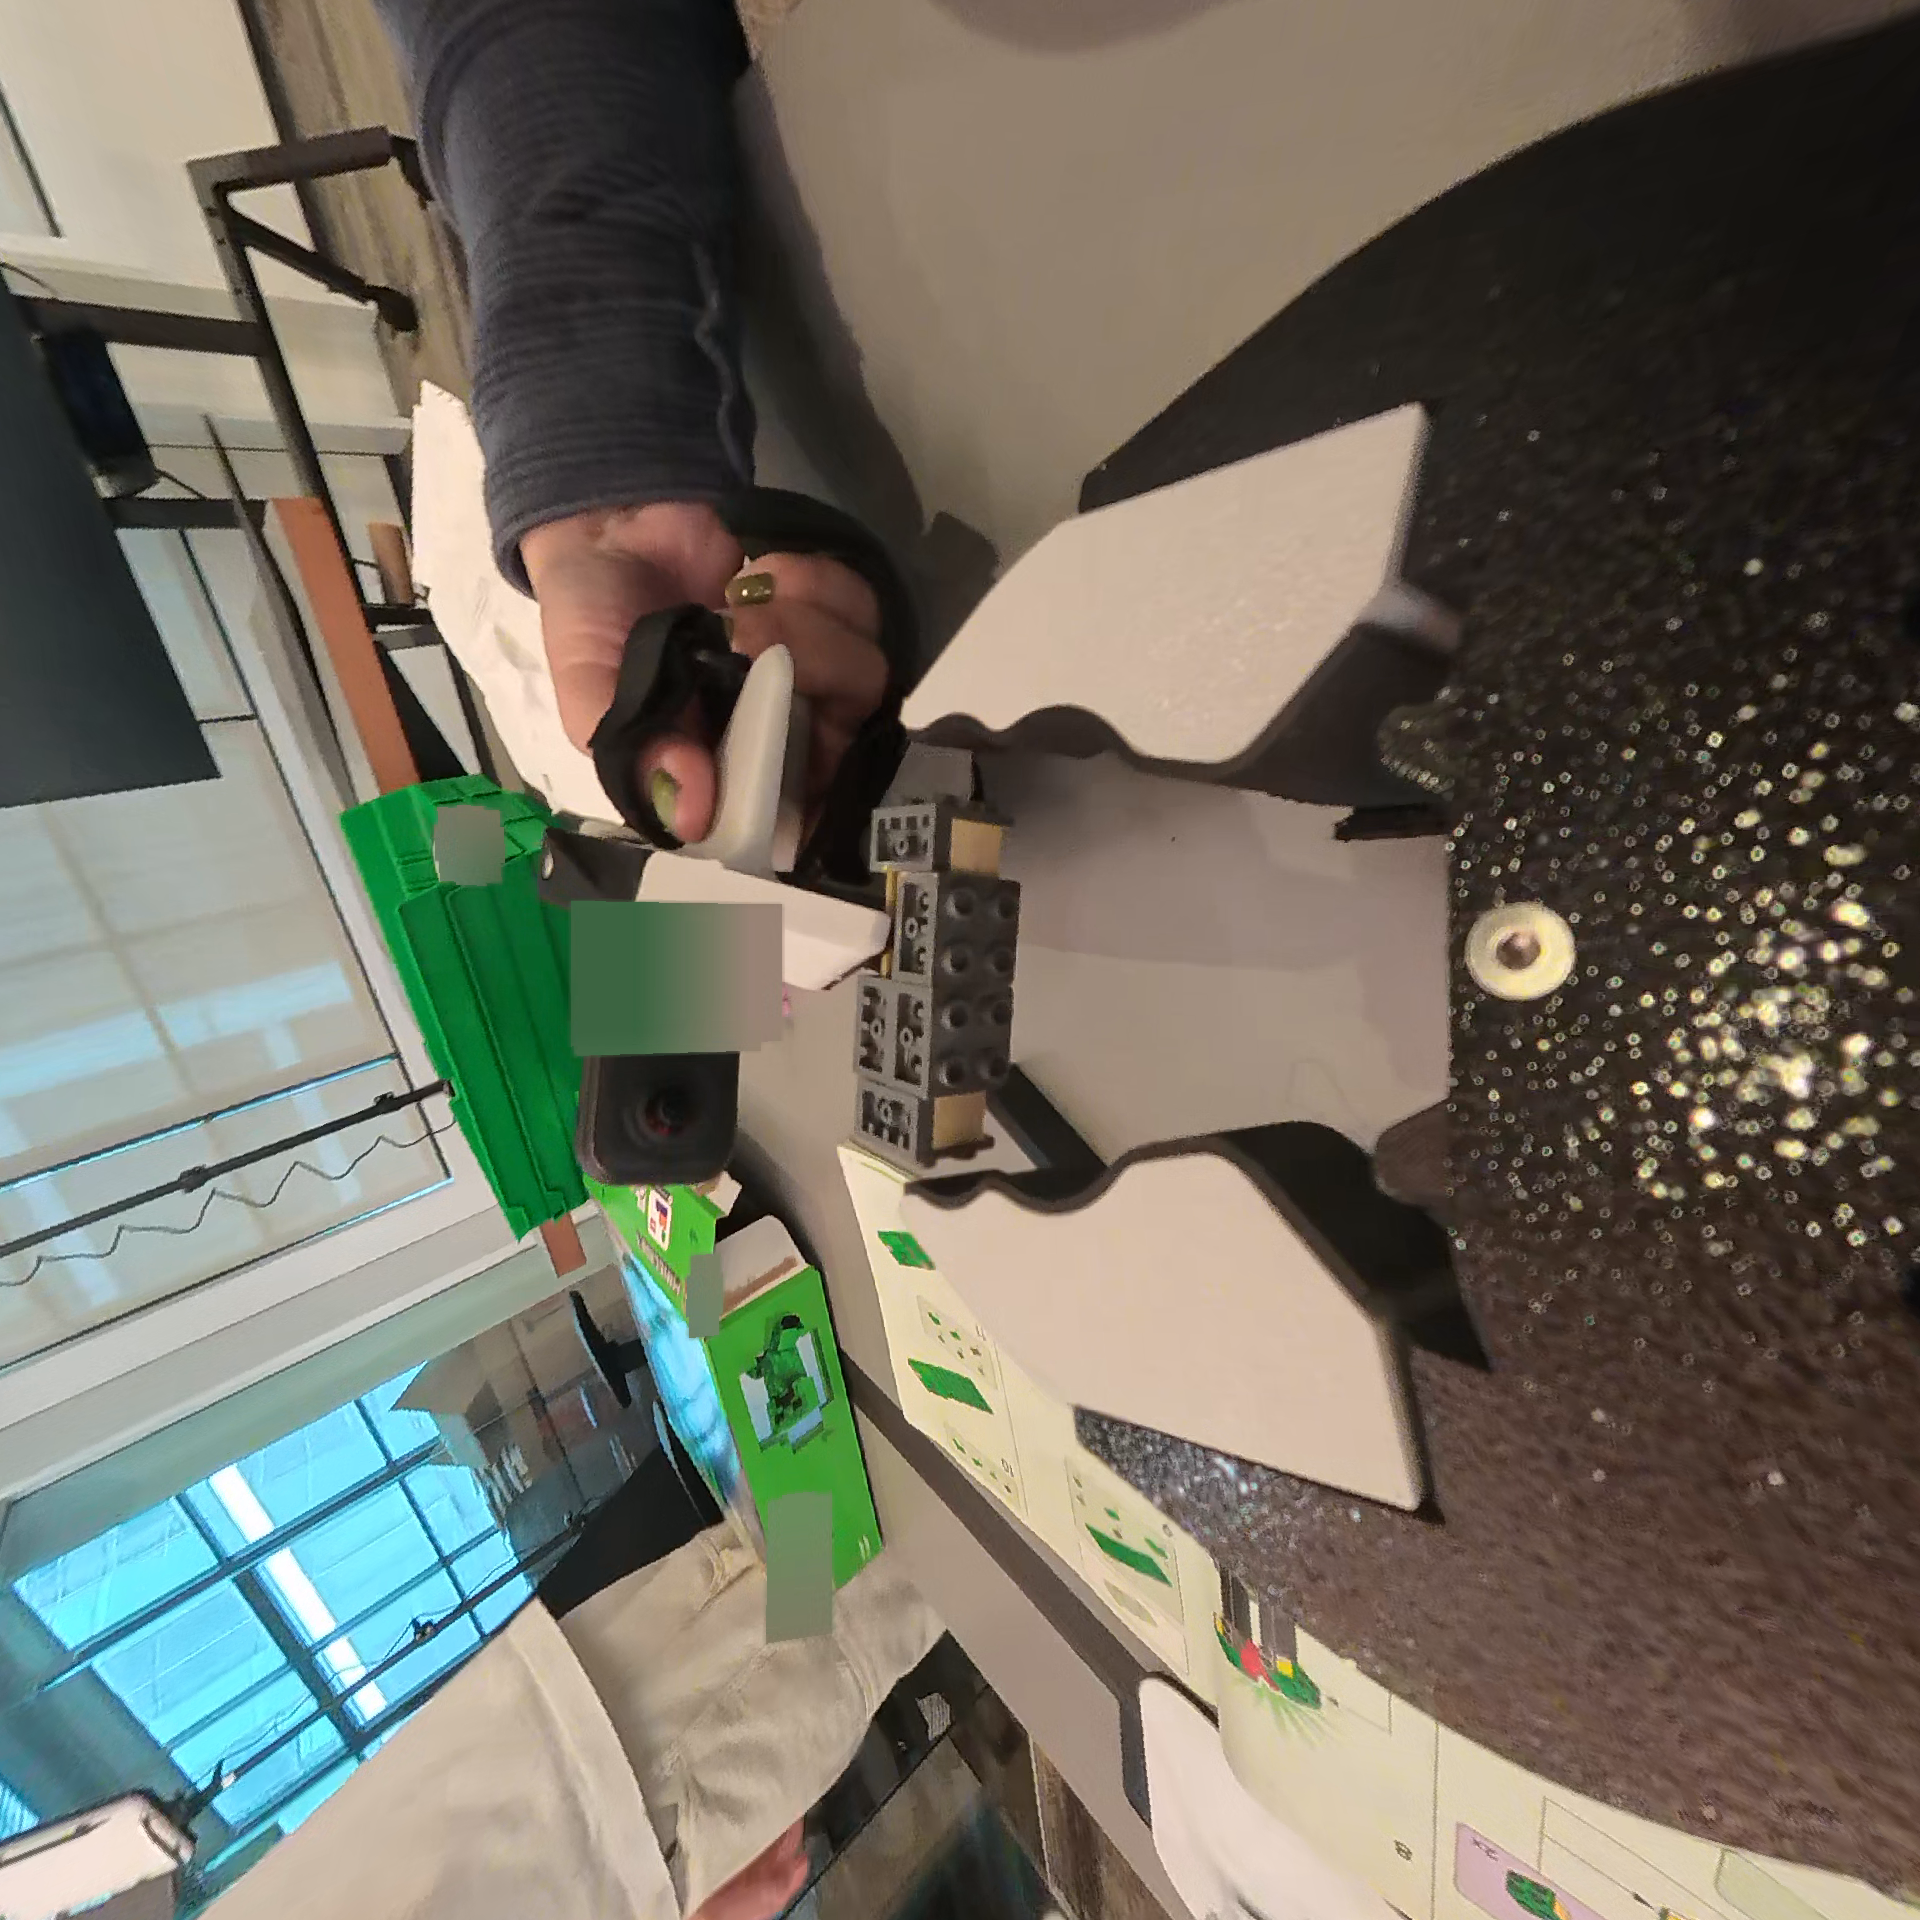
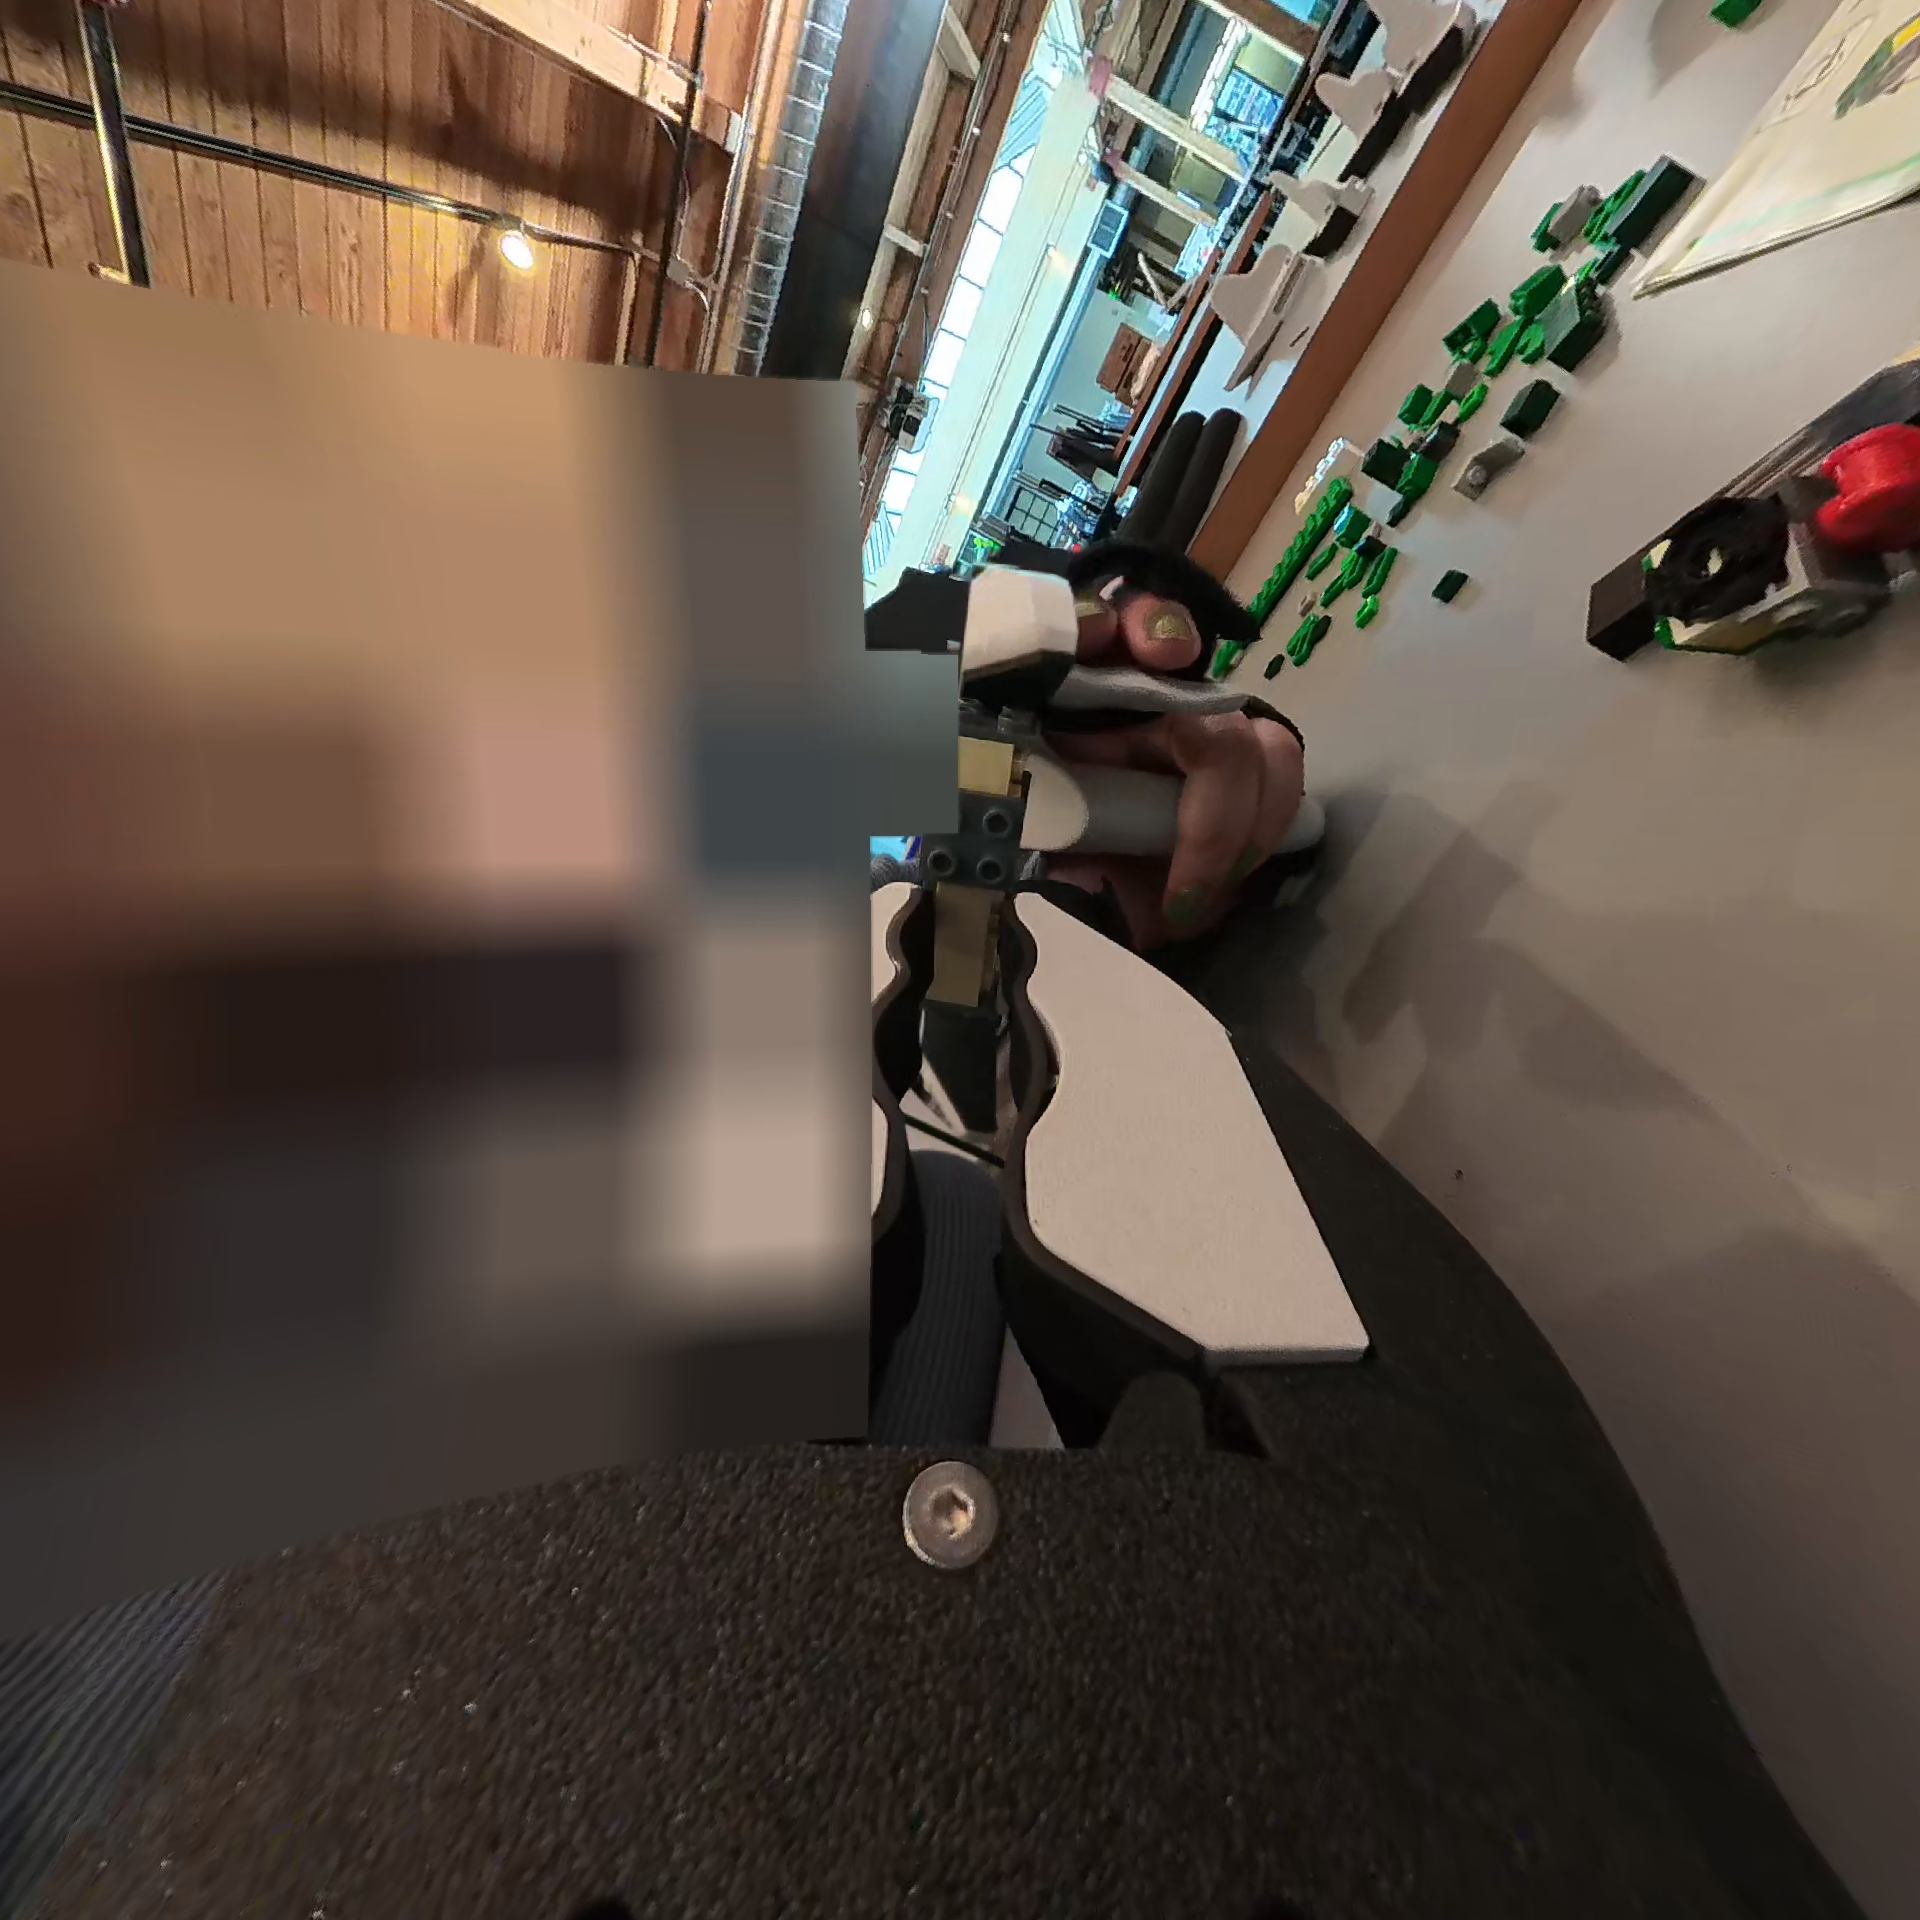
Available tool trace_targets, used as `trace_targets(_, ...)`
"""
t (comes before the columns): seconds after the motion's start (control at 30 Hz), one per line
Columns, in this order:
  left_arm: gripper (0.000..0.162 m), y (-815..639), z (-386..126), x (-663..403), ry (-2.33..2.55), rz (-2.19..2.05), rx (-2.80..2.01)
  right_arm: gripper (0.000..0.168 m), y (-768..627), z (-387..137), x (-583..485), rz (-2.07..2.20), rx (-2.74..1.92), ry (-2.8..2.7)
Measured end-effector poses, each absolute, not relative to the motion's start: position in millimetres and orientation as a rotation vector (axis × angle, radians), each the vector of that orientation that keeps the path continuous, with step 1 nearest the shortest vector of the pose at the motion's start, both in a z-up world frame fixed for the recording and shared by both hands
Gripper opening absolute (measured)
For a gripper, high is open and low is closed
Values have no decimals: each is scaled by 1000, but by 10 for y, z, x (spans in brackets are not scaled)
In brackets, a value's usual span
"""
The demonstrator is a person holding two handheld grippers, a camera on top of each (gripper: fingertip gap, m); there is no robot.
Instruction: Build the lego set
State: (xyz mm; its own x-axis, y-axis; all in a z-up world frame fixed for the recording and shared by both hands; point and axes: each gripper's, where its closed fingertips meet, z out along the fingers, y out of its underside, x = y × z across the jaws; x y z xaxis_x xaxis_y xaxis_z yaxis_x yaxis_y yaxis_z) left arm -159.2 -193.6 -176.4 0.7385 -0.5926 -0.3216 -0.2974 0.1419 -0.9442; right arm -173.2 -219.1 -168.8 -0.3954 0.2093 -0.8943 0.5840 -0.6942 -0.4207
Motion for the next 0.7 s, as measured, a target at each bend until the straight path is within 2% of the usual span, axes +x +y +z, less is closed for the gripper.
trace_targets(0.7, 65, -1995, -1770, -1538, 828, -238, -1432, 12, -2316, -1717, -1706, -2121, 1512, 1100)
